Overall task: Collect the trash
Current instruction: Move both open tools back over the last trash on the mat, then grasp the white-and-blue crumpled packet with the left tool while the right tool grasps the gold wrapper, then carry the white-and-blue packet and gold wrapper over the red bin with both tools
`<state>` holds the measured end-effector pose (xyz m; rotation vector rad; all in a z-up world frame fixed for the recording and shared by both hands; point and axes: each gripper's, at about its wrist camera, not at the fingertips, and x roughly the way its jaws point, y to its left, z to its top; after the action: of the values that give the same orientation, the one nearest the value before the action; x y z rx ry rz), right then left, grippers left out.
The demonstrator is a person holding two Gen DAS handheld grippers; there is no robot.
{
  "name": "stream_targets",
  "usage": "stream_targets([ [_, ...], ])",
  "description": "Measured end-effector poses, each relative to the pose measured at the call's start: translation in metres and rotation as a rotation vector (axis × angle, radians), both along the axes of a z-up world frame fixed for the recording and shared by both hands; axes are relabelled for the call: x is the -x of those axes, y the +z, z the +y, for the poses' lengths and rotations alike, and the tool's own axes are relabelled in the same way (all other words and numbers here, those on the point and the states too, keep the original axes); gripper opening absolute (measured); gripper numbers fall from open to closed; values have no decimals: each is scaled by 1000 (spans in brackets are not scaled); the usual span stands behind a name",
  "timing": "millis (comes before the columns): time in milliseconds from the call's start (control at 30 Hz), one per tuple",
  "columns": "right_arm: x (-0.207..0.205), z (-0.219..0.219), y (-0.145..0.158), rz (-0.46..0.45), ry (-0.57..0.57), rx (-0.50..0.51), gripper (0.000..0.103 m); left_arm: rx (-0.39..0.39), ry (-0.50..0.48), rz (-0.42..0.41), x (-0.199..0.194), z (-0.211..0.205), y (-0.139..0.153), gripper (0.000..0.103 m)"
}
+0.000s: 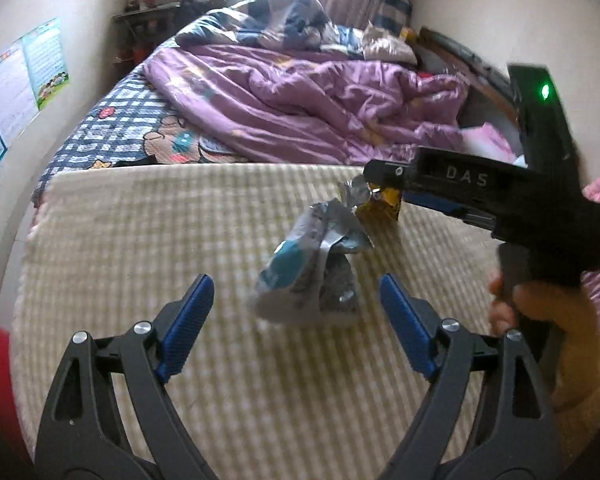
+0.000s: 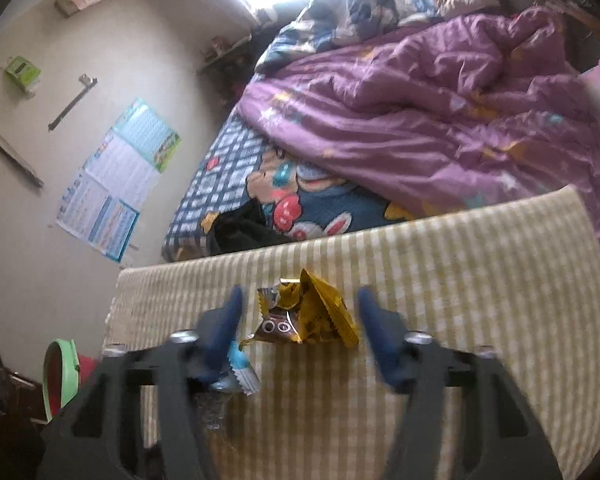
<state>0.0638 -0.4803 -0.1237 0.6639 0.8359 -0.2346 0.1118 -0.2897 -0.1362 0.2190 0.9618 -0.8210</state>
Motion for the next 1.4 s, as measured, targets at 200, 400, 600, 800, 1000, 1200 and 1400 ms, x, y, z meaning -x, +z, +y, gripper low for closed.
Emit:
stream_targets([
  [200, 10, 0, -2, -33, -9, -34, 20, -5, 35, 96, -16, -5, -20, 75],
  [400, 21, 11, 7, -75, -2, -37, 20, 24, 88, 123, -25, 11, -14, 48],
  [600, 31, 48, 26, -111, 66, -32, 20, 82, 230, 105, -12, 71, 7, 44],
  [800, 46, 105, 39, -139, 153, -11, 20, 101, 328, 23, 18, 130, 35, 44],
  [1000, 55, 161, 44, -127, 270, 26, 21, 122, 403, -29, 41, 175, 53, 44],
  [1200, 57, 192, 44, -125, 335, 23, 21, 135, 480, -75, 41, 209, 67, 44],
  [1400, 54, 218, 55, -145, 394, 55, 22, 147, 540, -112, 37, 238, 79, 44],
])
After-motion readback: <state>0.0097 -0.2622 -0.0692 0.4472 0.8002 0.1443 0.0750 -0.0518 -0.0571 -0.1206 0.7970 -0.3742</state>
